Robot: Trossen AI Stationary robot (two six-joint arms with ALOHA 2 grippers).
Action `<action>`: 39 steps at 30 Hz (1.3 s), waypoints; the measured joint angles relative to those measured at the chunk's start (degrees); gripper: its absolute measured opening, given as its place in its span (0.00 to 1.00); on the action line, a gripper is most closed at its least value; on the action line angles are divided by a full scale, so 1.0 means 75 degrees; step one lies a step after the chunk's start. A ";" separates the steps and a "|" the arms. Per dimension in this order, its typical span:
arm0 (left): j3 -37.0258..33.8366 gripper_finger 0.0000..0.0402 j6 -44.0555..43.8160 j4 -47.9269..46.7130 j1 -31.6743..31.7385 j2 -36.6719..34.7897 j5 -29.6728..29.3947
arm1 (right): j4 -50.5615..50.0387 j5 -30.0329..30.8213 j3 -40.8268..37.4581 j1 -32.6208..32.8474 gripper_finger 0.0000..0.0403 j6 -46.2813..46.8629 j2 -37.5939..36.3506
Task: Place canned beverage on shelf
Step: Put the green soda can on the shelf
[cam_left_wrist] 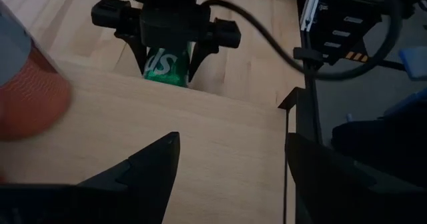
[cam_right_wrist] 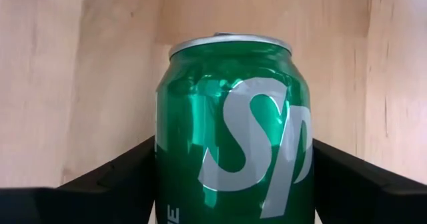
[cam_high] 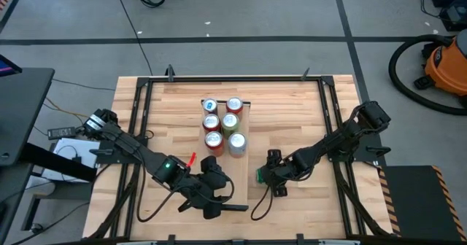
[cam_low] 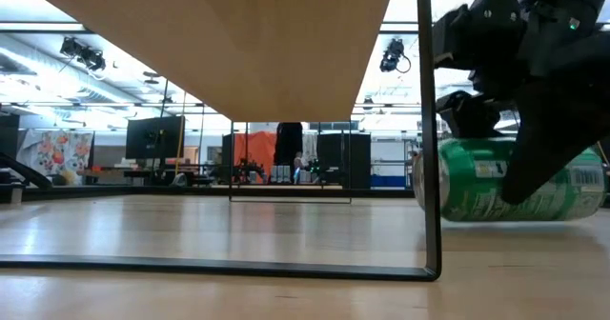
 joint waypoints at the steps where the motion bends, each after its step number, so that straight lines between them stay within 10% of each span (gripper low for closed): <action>1: 0.0000 0.71 0.0055 -0.0006 0.0004 0.0000 0.0002 | -0.0003 -0.0002 0.0000 0.0000 0.79 -0.0020 -0.0049; 12: 0.0002 0.71 -0.0035 -0.0025 0.0022 0.0000 0.0000 | 0.0520 0.0361 -0.0412 0.0000 0.79 -0.0259 -0.0329; 25: 0.0001 0.71 0.0100 -0.0025 0.0022 0.0000 -0.0022 | 0.5886 0.1805 -0.3397 0.0638 0.80 -0.0510 -0.2189; 39: 0.0001 0.71 0.0909 0.0495 -0.0014 0.0000 -0.0437 | 0.8262 0.3084 -0.4172 0.1218 0.81 -0.1845 -0.2679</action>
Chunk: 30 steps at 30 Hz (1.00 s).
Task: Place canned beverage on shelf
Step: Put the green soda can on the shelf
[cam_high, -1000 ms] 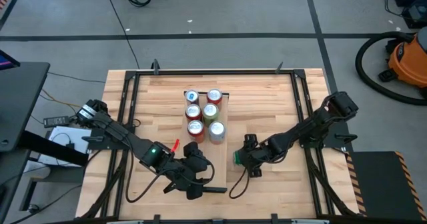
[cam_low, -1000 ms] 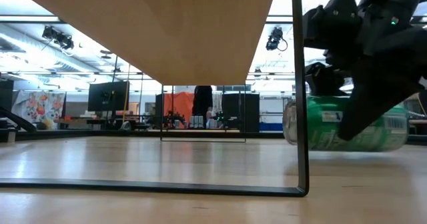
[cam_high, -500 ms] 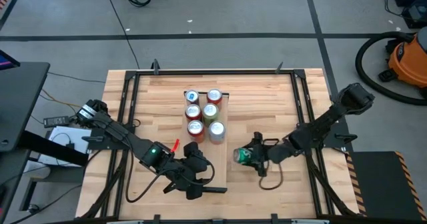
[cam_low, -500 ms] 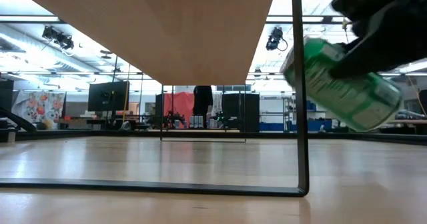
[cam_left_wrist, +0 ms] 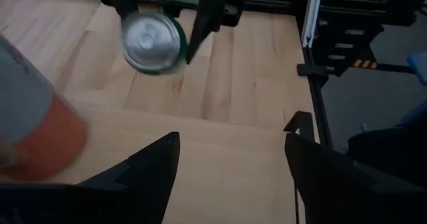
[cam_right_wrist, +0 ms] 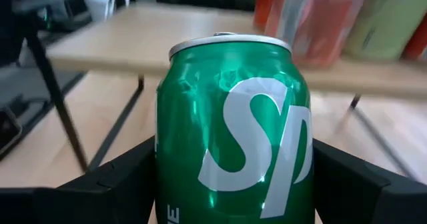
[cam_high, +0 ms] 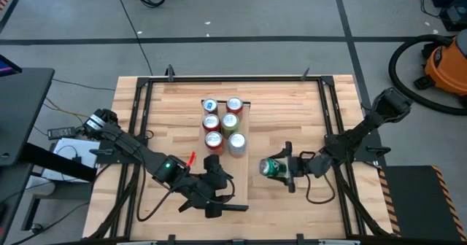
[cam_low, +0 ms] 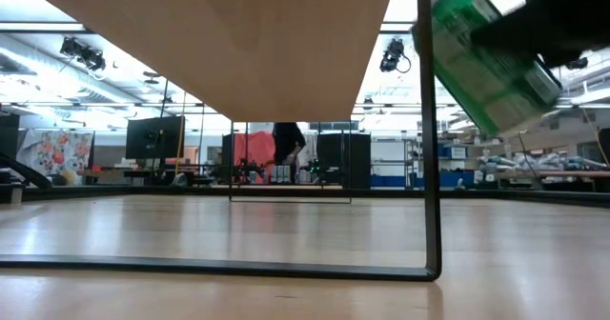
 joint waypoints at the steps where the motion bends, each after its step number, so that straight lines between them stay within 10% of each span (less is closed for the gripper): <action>1: -0.0001 0.71 -0.0009 0.0003 -0.0013 0.0000 -0.0001 | 0.0273 0.0086 -0.0028 0.0000 0.81 -0.0192 0.0000; 30: -0.0001 0.71 -0.0008 0.0304 -0.0223 0.0090 -0.0717 | 0.1963 0.0057 -0.0045 0.0507 0.81 -0.1359 0.0012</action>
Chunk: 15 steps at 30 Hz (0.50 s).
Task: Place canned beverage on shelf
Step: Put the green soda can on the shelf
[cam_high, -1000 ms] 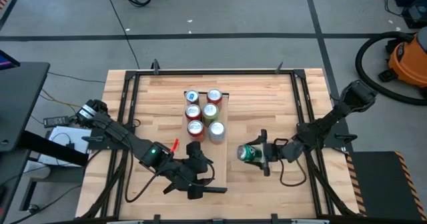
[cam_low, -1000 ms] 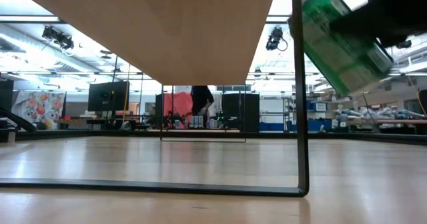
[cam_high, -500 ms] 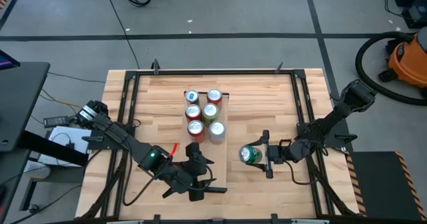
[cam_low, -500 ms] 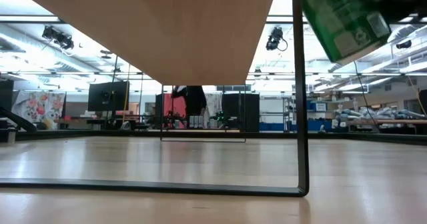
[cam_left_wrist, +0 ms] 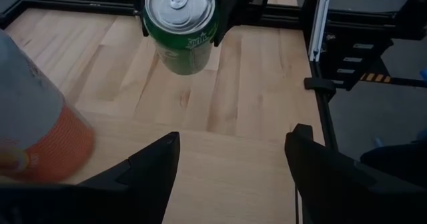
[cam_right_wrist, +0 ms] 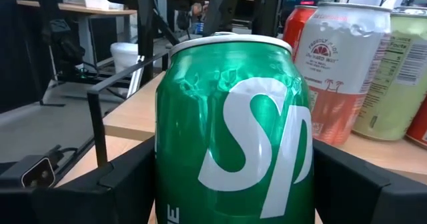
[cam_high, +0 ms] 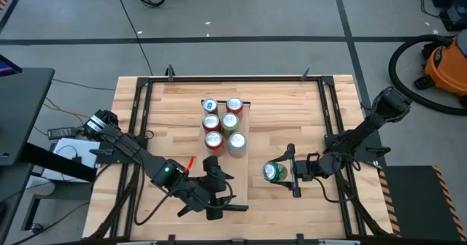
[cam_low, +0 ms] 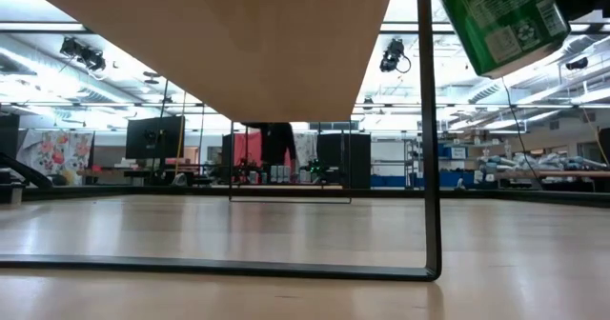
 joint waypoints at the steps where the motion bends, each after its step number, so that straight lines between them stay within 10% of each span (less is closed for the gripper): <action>1: 0.0000 0.71 0.0003 -0.0005 0.0003 0.0000 0.0000 | 0.0000 0.0000 0.0000 0.0000 0.81 0.0000 0.0003; 15: 0.0000 0.71 -0.0036 0.0161 0.0133 0.0000 0.0006 | 0.0787 -0.0404 0.0000 -0.0133 0.81 -0.0451 0.0006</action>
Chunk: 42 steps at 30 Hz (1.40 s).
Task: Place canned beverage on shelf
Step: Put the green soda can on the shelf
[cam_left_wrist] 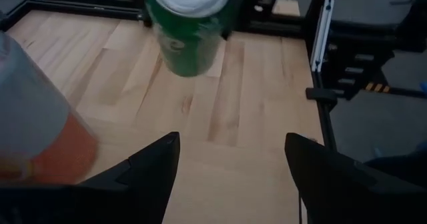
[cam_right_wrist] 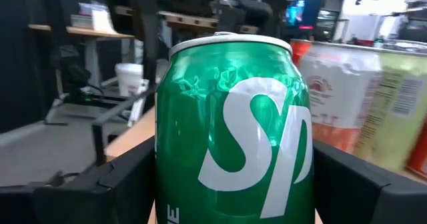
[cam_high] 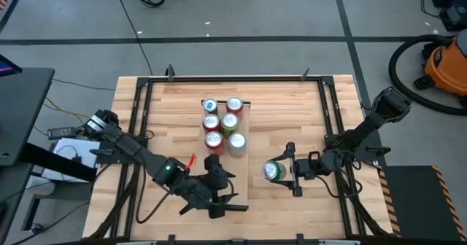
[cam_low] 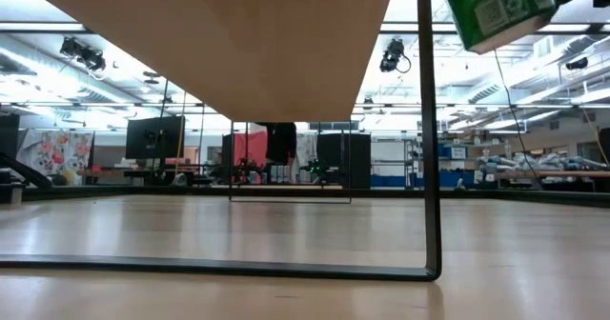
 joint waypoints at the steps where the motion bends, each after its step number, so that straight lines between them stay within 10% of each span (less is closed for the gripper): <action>1: 0.0000 0.71 -0.0003 0.0078 0.0030 0.0000 0.0002 | 0.0015 -0.0141 0.0000 -0.0029 0.81 0.0010 0.0000; 16: 0.0009 0.71 0.0716 0.1046 0.0041 0.0185 -0.0125 | 0.0960 -0.1128 0.0327 -0.0074 0.81 -0.0645 0.0000; 23: 0.0006 0.71 0.2594 0.2149 -0.0216 0.0478 -0.1034 | 0.0972 -0.1385 0.1112 -0.0206 0.81 -0.1658 0.0647; 42: 0.0006 0.72 0.2834 0.1906 -0.0817 0.0145 -0.2944 | 0.2393 -0.2356 0.2278 -0.1313 0.81 -0.1932 0.2653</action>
